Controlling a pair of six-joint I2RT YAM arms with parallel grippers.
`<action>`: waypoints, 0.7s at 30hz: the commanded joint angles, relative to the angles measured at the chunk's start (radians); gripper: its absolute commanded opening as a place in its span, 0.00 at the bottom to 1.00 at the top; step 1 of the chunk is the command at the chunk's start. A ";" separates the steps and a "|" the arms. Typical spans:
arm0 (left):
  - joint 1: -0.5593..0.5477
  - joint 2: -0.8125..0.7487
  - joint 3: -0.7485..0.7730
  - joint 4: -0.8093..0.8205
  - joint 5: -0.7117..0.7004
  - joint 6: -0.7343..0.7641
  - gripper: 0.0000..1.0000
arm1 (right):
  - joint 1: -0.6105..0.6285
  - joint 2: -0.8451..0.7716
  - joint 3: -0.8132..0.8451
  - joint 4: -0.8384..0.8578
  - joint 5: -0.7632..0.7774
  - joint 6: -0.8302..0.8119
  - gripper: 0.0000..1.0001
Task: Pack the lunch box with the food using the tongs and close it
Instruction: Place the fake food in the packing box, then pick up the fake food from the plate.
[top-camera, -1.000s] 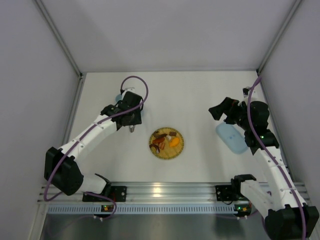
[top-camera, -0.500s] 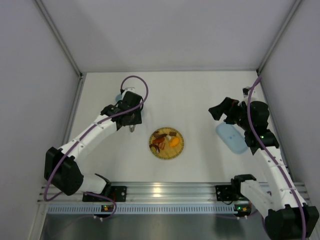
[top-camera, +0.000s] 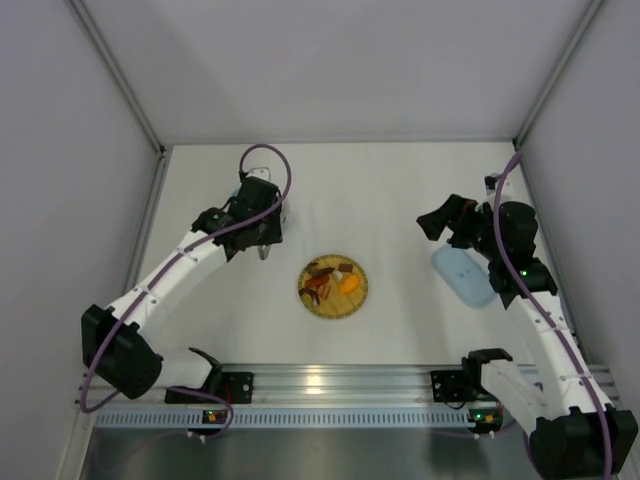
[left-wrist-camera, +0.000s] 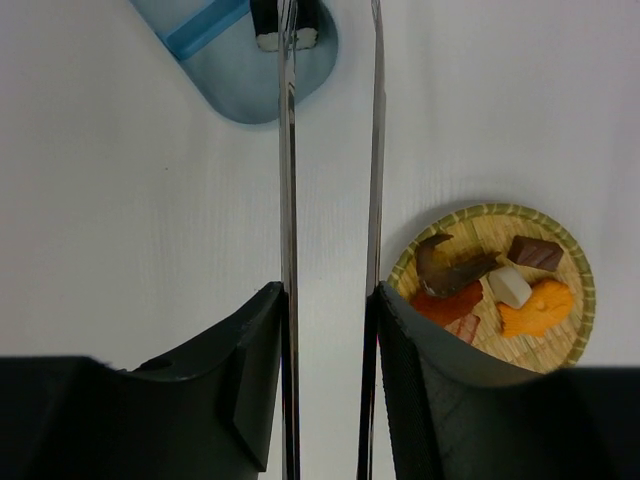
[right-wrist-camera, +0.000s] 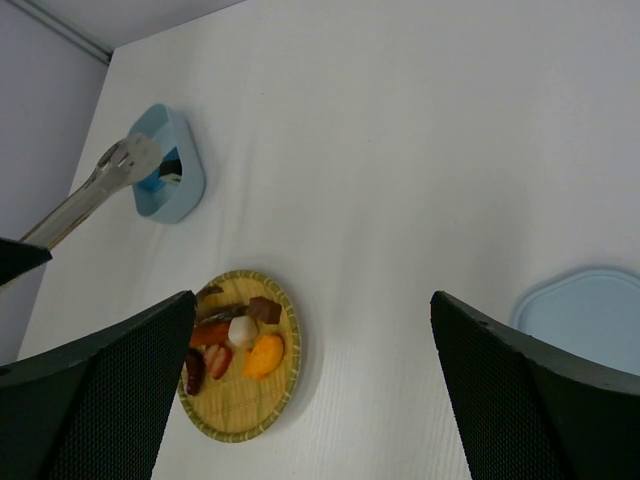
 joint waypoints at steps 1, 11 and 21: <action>-0.004 -0.055 0.062 -0.006 0.077 0.032 0.45 | -0.017 -0.011 0.031 0.064 -0.005 -0.012 1.00; -0.264 -0.089 0.060 -0.103 0.103 0.021 0.44 | -0.015 -0.014 0.034 0.053 0.001 -0.015 0.99; -0.441 -0.135 0.005 -0.114 0.134 -0.033 0.44 | -0.016 -0.032 0.031 0.031 0.022 -0.028 0.99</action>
